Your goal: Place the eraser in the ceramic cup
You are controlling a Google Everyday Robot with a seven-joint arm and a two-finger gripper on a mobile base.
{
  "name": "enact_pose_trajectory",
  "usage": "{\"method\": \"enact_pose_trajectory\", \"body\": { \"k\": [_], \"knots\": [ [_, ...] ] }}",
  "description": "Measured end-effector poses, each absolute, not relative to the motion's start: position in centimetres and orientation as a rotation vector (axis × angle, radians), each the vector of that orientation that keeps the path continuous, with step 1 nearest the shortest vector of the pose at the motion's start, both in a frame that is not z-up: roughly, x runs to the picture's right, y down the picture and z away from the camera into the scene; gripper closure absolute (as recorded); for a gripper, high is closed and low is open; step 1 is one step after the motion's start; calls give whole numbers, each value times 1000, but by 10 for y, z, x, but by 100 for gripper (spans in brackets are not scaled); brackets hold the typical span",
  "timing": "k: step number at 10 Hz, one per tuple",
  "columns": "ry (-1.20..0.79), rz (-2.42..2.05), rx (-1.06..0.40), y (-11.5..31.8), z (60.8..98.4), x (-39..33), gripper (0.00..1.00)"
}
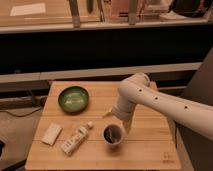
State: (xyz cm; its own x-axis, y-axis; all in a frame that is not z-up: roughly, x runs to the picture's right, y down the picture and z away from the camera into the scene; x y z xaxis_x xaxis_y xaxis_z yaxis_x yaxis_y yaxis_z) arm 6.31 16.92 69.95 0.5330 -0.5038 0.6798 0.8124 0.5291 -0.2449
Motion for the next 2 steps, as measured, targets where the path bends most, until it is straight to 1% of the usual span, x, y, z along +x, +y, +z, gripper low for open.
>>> {"method": "enact_pose_trajectory", "body": {
  "k": [2],
  "knots": [
    [-589, -839, -595, 170, 700, 64, 20]
  ]
}}
